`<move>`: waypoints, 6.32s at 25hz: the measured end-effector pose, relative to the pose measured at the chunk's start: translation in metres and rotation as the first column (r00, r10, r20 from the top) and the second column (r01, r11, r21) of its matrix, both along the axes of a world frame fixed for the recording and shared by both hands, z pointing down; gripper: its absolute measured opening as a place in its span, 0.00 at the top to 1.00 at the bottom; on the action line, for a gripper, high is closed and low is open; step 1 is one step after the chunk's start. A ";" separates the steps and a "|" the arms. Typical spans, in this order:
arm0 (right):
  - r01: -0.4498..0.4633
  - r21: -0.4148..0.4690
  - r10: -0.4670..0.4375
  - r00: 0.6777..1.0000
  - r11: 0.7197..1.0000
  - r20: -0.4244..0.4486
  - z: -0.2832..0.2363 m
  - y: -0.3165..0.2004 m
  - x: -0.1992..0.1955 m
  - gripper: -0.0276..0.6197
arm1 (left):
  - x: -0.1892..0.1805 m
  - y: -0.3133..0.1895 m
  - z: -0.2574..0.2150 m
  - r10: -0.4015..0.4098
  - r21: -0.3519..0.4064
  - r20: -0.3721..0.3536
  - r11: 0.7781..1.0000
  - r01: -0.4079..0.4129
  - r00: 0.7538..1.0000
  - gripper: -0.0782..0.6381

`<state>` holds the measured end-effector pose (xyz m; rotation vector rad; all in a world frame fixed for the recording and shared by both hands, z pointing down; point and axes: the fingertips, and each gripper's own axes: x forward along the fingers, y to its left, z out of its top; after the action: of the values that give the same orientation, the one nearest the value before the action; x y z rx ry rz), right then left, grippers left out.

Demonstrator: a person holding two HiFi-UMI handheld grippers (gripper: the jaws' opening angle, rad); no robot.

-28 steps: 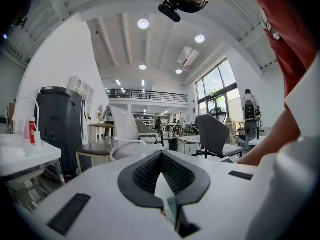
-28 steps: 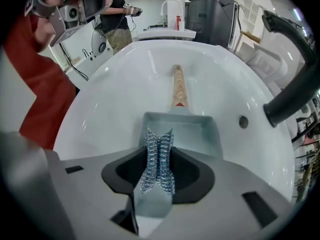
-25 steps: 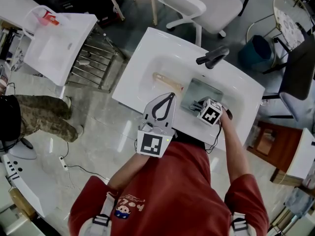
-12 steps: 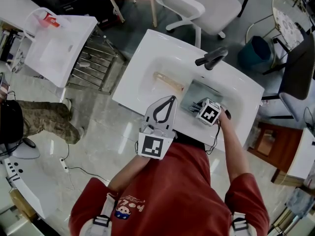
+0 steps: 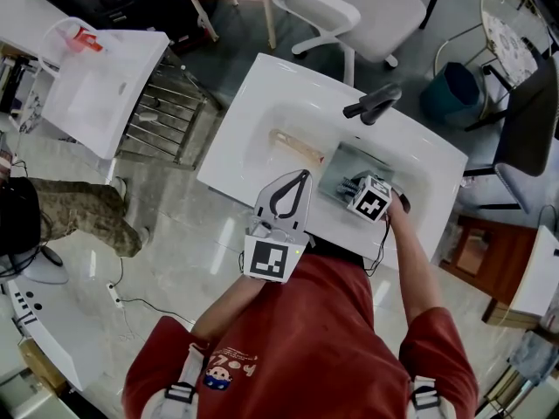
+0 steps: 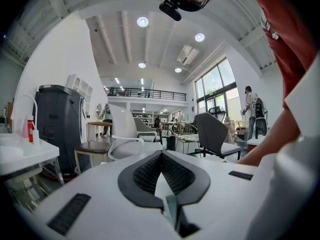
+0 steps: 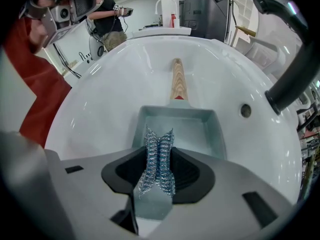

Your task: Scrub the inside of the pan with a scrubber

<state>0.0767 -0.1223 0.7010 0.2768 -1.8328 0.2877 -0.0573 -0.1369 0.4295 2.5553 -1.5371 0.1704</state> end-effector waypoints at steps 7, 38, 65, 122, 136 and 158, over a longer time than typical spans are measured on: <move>-0.035 0.113 0.038 0.999 0.993 -0.023 0.002 -0.027 0.014 0.71 | 0.006 -0.003 0.002 0.008 -0.005 0.005 1.000 -0.008 1.000 0.87; -0.021 0.154 0.024 1.000 0.988 -0.018 -0.022 -0.047 0.027 0.72 | 0.014 -0.007 0.010 0.032 -0.019 0.009 0.999 -0.031 0.999 0.87; -0.056 -0.111 0.060 0.998 0.992 0.032 0.002 0.028 0.027 0.71 | 0.021 -0.001 0.013 0.051 -0.016 0.002 0.999 -0.051 0.999 0.87; -0.159 0.345 0.187 0.981 0.925 -0.050 -0.004 -0.068 0.059 0.70 | 0.022 -0.004 0.015 0.071 0.061 0.047 0.995 -0.074 0.996 0.87; -0.704 0.351 0.467 0.687 0.617 0.557 -0.173 -0.031 0.038 0.70 | 0.012 -0.003 -0.021 0.061 0.032 -0.009 0.998 -0.061 0.998 0.87; -0.932 0.362 0.227 0.353 0.001 0.908 -0.365 0.017 0.071 0.69 | -0.011 -0.003 -0.099 0.046 0.181 0.029 0.982 -0.051 0.999 0.87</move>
<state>0.1473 -0.1058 0.3362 2.2600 -2.2118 -0.0953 -0.0687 -0.1396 0.3305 2.7418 -1.5674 0.0702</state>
